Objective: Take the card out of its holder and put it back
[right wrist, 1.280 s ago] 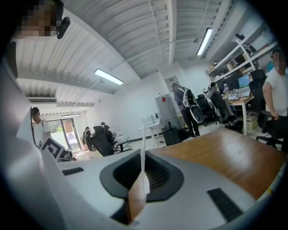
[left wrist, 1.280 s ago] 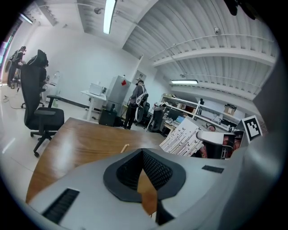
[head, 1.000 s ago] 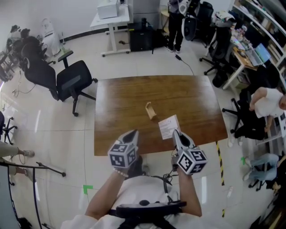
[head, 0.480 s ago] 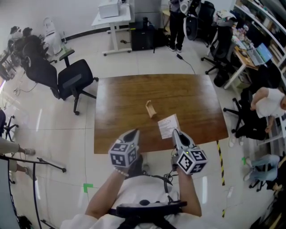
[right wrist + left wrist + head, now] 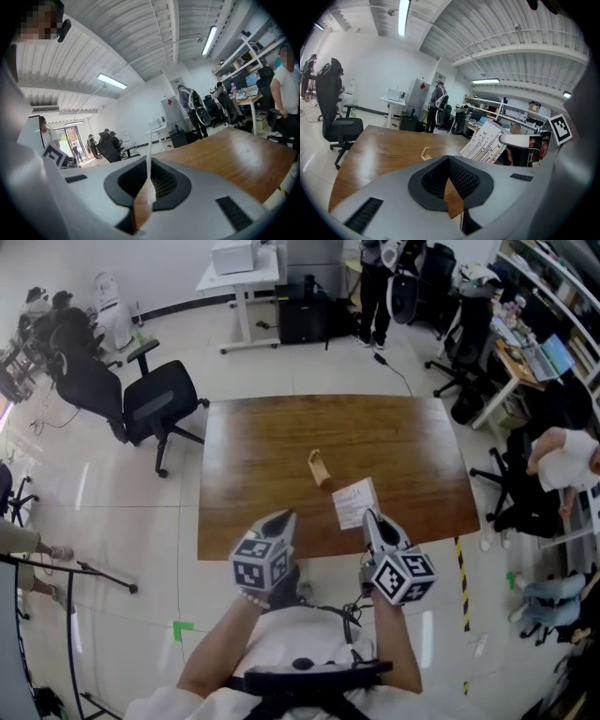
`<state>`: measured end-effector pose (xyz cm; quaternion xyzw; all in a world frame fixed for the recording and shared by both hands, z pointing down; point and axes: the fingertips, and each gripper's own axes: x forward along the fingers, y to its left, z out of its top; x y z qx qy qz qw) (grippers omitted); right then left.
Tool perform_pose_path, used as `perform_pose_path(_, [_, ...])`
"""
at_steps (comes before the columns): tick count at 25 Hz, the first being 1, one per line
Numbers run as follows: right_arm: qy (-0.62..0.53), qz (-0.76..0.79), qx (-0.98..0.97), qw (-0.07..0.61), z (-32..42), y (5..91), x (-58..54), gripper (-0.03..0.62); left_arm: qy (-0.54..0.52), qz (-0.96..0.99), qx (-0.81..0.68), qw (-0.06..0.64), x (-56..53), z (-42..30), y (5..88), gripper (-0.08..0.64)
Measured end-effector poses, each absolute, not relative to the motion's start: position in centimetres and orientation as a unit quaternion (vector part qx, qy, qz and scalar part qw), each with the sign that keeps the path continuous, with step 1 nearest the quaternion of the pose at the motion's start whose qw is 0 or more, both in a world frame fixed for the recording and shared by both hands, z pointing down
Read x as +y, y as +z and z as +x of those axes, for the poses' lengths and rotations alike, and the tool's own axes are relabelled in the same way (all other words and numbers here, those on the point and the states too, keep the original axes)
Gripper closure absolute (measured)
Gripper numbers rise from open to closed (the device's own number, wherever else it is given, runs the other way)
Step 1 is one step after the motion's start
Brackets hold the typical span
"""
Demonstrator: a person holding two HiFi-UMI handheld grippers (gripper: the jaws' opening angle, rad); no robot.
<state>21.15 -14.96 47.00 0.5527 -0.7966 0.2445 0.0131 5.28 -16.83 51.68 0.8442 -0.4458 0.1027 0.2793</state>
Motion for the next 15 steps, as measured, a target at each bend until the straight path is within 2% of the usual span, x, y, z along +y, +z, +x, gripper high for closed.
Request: perform_pose_path(15, [0.230,0.554,-0.800,0.022,21.0,46.9,-19.0,0.568,0.098,0.837,-0.448,0.298,-18.3,5.4,52.1,0.565])
